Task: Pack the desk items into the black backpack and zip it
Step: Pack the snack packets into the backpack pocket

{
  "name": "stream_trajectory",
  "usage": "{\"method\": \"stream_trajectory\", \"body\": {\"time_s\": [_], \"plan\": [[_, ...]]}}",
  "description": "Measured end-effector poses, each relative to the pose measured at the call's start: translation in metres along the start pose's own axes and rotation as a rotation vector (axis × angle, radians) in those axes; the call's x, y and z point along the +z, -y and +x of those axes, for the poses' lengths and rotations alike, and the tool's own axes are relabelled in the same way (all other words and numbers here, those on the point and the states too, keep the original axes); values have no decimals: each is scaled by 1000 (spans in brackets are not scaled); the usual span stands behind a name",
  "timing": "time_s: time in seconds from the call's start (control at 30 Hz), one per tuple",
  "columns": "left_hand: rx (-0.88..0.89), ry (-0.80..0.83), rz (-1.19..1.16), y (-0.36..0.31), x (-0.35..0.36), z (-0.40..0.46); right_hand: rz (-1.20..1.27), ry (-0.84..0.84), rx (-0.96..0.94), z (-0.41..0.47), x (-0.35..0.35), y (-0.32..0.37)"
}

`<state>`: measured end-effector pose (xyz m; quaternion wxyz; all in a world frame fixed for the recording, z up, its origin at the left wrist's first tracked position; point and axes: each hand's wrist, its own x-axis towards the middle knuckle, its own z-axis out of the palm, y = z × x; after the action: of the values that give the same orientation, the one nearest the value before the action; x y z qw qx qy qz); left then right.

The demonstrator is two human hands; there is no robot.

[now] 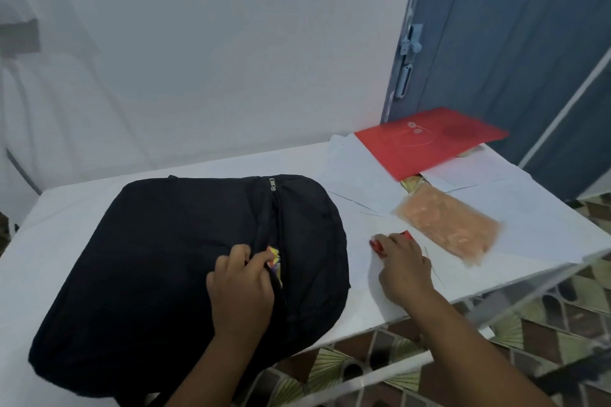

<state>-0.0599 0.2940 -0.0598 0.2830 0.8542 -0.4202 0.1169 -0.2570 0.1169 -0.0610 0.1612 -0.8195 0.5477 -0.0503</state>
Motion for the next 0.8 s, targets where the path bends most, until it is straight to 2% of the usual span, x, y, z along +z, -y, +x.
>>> {"method": "stream_trajectory", "body": {"time_s": [0.2, 0.33, 0.5, 0.6, 0.7, 0.8], "plan": [[-37, 10, -44, 2, 0, 1, 169, -212, -21, -9, 13, -10], [-70, 26, -87, 1, -5, 1, 424, -288, -93, -11, 3, 1], [-161, 52, -354, -4, -26, 10, 652, -333, -314, -29, -34, 51], [-198, 8, -497, -4, -41, 14, 752, -262, -435, -39, -45, 88], [-221, -19, -570, -7, -56, 16, 688, -164, -444, -39, -31, 121], [-251, -21, -619, -11, -66, 18, 715, 59, -419, -41, -15, 144]]}}
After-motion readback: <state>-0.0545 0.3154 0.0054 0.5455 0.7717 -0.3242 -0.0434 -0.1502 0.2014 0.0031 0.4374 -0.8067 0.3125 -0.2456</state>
